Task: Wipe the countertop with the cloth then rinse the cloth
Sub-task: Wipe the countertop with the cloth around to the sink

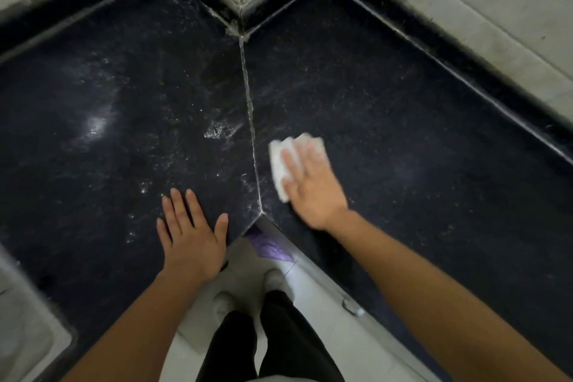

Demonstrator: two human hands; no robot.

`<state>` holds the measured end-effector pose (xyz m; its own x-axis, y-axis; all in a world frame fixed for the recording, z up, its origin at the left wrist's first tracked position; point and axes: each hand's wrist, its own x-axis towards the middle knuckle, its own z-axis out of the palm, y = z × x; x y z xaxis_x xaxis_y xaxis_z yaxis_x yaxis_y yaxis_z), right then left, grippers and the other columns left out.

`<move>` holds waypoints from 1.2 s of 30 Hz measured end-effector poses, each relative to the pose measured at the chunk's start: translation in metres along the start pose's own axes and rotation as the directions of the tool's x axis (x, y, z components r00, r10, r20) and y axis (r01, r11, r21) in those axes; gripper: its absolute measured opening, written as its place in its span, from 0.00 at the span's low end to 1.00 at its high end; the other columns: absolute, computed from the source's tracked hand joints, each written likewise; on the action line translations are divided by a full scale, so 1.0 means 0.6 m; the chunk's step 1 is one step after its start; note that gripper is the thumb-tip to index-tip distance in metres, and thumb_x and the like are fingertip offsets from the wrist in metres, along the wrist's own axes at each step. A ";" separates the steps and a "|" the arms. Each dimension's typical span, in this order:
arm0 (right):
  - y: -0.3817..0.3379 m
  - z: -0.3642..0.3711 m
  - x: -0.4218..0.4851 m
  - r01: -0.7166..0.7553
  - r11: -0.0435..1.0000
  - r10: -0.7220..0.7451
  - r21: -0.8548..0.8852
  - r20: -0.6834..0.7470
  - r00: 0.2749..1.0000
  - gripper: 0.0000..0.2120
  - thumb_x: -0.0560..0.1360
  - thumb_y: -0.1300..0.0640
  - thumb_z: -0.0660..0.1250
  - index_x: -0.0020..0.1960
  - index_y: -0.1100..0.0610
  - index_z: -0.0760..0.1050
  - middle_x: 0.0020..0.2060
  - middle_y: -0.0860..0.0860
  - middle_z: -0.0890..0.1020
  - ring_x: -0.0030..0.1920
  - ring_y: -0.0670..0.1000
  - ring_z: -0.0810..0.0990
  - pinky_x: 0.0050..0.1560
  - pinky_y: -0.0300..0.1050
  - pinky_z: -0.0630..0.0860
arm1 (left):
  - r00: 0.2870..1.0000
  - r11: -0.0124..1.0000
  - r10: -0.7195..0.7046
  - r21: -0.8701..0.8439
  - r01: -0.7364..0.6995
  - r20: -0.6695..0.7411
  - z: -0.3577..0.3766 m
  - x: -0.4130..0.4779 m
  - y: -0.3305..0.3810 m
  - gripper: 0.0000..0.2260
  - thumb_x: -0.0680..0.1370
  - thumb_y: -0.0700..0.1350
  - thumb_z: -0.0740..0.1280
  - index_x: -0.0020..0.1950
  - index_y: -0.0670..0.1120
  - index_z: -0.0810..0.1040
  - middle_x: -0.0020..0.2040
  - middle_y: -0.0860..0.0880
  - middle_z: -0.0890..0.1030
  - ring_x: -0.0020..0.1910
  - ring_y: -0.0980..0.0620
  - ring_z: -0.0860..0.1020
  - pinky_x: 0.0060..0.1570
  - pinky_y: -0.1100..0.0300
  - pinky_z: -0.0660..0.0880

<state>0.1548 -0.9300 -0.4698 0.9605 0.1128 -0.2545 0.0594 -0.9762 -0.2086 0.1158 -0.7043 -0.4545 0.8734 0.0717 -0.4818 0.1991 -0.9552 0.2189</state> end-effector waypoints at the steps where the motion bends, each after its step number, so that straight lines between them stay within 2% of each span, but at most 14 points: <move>1: -0.005 -0.003 -0.023 0.134 0.990 -0.135 0.033 0.033 0.990 0.28 0.81 0.45 0.41 0.78 0.55 0.48 0.78 0.56 0.50 0.77 0.58 0.43 0.76 0.54 0.42 | 1.000 1.000 0.000 -0.005 0.000 0.000 -0.001 0.000 0.001 0.34 0.79 0.61 0.42 0.75 0.43 0.32 0.75 0.43 0.32 0.73 0.46 0.30 0.72 0.48 0.34; 3: 0.025 -0.017 -0.053 0.286 0.958 -0.285 0.000 0.089 0.954 0.27 0.82 0.44 0.44 0.78 0.54 0.51 0.78 0.53 0.51 0.77 0.54 0.44 0.76 0.47 0.40 | 1.000 1.000 -0.001 -0.010 0.001 0.000 -0.002 -0.001 0.000 0.34 0.79 0.61 0.42 0.75 0.43 0.32 0.75 0.43 0.32 0.73 0.47 0.30 0.72 0.48 0.34; 5: 0.085 -0.031 -0.043 0.226 0.969 -0.226 -0.099 0.004 0.974 0.28 0.82 0.45 0.41 0.77 0.59 0.55 0.76 0.59 0.57 0.76 0.58 0.49 0.74 0.45 0.40 | 1.000 1.000 0.002 -0.006 -0.002 0.002 -0.002 0.000 -0.001 0.34 0.79 0.61 0.42 0.75 0.43 0.31 0.75 0.43 0.31 0.73 0.46 0.30 0.72 0.48 0.34; 8: 0.189 -0.058 0.013 -0.260 0.957 0.245 -0.132 -0.118 0.962 0.31 0.80 0.48 0.36 0.76 0.64 0.52 0.75 0.65 0.52 0.75 0.66 0.49 0.74 0.55 0.40 | 1.000 1.000 0.001 0.002 -0.001 -0.002 -0.001 0.001 -0.002 0.34 0.79 0.61 0.42 0.74 0.43 0.31 0.75 0.43 0.31 0.73 0.46 0.29 0.71 0.49 0.33; 12: 0.190 -0.100 0.107 -0.665 0.742 0.670 0.085 -0.057 0.741 0.27 0.82 0.50 0.43 0.78 0.60 0.43 0.76 0.63 0.45 0.76 0.62 0.41 0.74 0.58 0.38 | 1.000 1.000 -0.015 0.005 0.015 0.004 0.001 0.003 -0.001 0.33 0.78 0.61 0.41 0.74 0.44 0.30 0.75 0.43 0.30 0.73 0.47 0.28 0.71 0.49 0.33; 15: 0.120 -0.079 0.149 -0.506 0.860 0.501 -0.071 -0.074 0.862 0.26 0.82 0.51 0.40 0.78 0.59 0.43 0.76 0.63 0.45 0.76 0.65 0.42 0.73 0.63 0.38 | 1.000 1.000 -0.019 0.005 0.019 0.009 0.000 0.002 0.001 0.33 0.78 0.61 0.41 0.73 0.44 0.29 0.73 0.45 0.27 0.71 0.49 0.27 0.71 0.49 0.33; 18: 0.022 -0.039 0.134 0.008 0.981 -0.011 -0.193 -0.018 1.000 0.31 0.76 0.50 0.34 0.77 0.58 0.50 0.76 0.63 0.48 0.74 0.68 0.44 0.72 0.66 0.41 | 1.000 1.000 -0.023 0.003 0.022 0.022 -0.002 0.002 0.002 0.33 0.77 0.62 0.39 0.73 0.45 0.28 0.71 0.46 0.25 0.70 0.51 0.26 0.71 0.50 0.32; 21: -0.036 -0.036 0.082 0.431 0.900 -0.421 -0.061 0.134 0.897 0.26 0.81 0.50 0.44 0.78 0.55 0.50 0.77 0.57 0.50 0.77 0.59 0.43 0.76 0.54 0.43 | 0.999 0.999 -0.033 0.002 0.033 0.032 -0.005 0.001 0.004 0.34 0.75 0.62 0.37 0.73 0.45 0.28 0.73 0.45 0.28 0.72 0.48 0.28 0.71 0.50 0.32; 23: -0.021 -0.055 0.076 0.527 0.850 -0.520 -0.024 0.134 0.844 0.26 0.81 0.51 0.49 0.78 0.56 0.51 0.77 0.56 0.52 0.77 0.56 0.46 0.76 0.47 0.41 | 0.999 1.000 -0.026 0.008 0.025 0.032 -0.005 0.001 0.003 0.33 0.77 0.62 0.38 0.73 0.45 0.28 0.73 0.45 0.27 0.72 0.48 0.28 0.71 0.50 0.32; 25: 0.020 -0.075 0.103 0.402 0.912 -0.399 -0.081 0.047 0.916 0.27 0.80 0.52 0.45 0.78 0.59 0.49 0.76 0.60 0.53 0.76 0.59 0.48 0.74 0.47 0.41 | 0.999 1.000 -0.013 0.002 0.013 0.029 -0.004 0.002 0.001 0.32 0.78 0.62 0.39 0.71 0.46 0.26 0.70 0.47 0.24 0.71 0.49 0.26 0.71 0.50 0.31; 28: 0.123 -0.083 0.173 -0.053 0.980 0.043 -0.194 -0.054 0.998 0.27 0.82 0.52 0.41 0.77 0.63 0.44 0.77 0.62 0.47 0.76 0.62 0.44 0.75 0.55 0.41 | 1.000 1.000 -0.004 -0.004 0.004 0.011 0.001 0.003 -0.004 0.31 0.77 0.62 0.37 0.68 0.47 0.23 0.67 0.47 0.22 0.68 0.50 0.23 0.70 0.50 0.30; 32: 0.132 -0.117 0.243 -0.488 0.872 0.488 -0.047 -0.018 0.873 0.28 0.82 0.50 0.40 0.77 0.61 0.41 0.77 0.62 0.43 0.76 0.61 0.39 0.73 0.58 0.37 | 0.999 1.000 0.019 0.010 -0.018 -0.048 0.010 0.003 -0.009 0.33 0.70 0.66 0.26 0.66 0.47 0.20 0.67 0.47 0.20 0.67 0.49 0.22 0.68 0.51 0.28; 34: 0.064 -0.114 0.265 -0.476 0.879 0.475 -0.036 -0.023 0.880 0.28 0.82 0.49 0.42 0.77 0.61 0.40 0.77 0.61 0.44 0.76 0.63 0.41 0.74 0.62 0.38 | 0.998 1.000 0.019 0.010 -0.019 -0.061 0.014 0.004 -0.011 0.34 0.68 0.65 0.24 0.66 0.46 0.20 0.67 0.46 0.21 0.67 0.49 0.22 0.68 0.51 0.28; 36: -0.019 -0.094 0.259 -0.226 0.960 0.216 -0.167 -0.072 0.974 0.28 0.80 0.52 0.43 0.77 0.61 0.43 0.76 0.63 0.48 0.74 0.67 0.46 0.73 0.66 0.44 | 0.996 1.000 0.022 0.001 -0.022 -0.084 0.017 0.005 -0.011 0.34 0.67 0.66 0.22 0.67 0.47 0.21 0.69 0.46 0.22 0.68 0.49 0.22 0.69 0.51 0.28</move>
<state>0.3186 -0.9120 -0.4537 0.9675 -0.1147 -0.2251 -0.1142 -0.9933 0.0152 0.1127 -0.7005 -0.4658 0.9117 0.0749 -0.4040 0.1800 -0.9567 0.2289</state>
